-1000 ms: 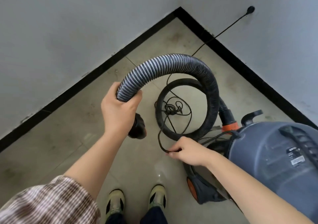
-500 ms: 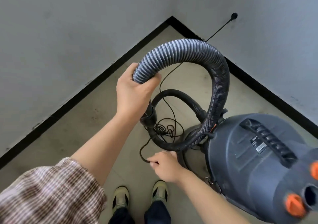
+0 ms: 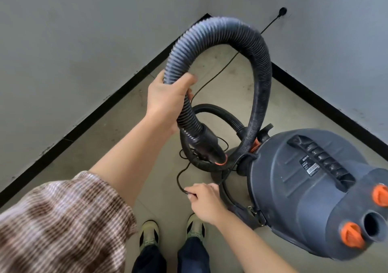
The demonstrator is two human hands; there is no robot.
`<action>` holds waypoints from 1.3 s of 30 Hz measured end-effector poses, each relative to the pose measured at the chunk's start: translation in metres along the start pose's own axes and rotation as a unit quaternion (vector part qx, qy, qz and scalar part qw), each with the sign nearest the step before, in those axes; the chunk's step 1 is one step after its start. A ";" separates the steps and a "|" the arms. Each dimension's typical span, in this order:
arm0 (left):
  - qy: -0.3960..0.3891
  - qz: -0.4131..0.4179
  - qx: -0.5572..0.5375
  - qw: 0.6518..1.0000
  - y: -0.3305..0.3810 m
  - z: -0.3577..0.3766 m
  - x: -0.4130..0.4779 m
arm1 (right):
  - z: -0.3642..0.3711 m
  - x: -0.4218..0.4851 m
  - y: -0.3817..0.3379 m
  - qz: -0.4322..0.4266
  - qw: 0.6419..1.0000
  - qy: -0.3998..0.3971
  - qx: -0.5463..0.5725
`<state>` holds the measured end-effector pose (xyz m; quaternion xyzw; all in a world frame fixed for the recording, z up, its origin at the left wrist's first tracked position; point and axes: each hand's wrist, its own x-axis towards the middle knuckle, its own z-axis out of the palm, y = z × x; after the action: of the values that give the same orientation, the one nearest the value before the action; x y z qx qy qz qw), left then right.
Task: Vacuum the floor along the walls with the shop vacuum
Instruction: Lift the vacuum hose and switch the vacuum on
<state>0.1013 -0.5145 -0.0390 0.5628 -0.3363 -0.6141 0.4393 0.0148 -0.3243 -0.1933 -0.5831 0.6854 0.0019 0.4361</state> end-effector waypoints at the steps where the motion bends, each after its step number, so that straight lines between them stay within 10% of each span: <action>1: 0.005 -0.015 0.022 1.000 -0.007 -0.004 -0.001 | -0.005 -0.001 -0.002 -0.002 1.000 0.012 0.009; 18: 0.002 -0.124 -0.069 0.990 -0.028 -0.020 0.014 | -0.005 0.003 -0.003 -0.008 0.993 -0.110 -0.045; 29: 0.038 -0.160 -0.032 0.986 -0.061 -0.034 0.010 | -0.040 0.004 -0.028 -0.002 0.987 0.040 0.156; 39: -0.196 -0.267 0.087 0.939 -0.108 -0.055 0.005 | -0.090 0.008 -0.040 -0.130 0.978 0.123 0.104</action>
<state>0.1382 -0.4727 -0.1463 0.5362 -0.3050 -0.7756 0.1337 -0.0065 -0.3896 -0.1217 -0.6146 0.6484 -0.1981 0.4031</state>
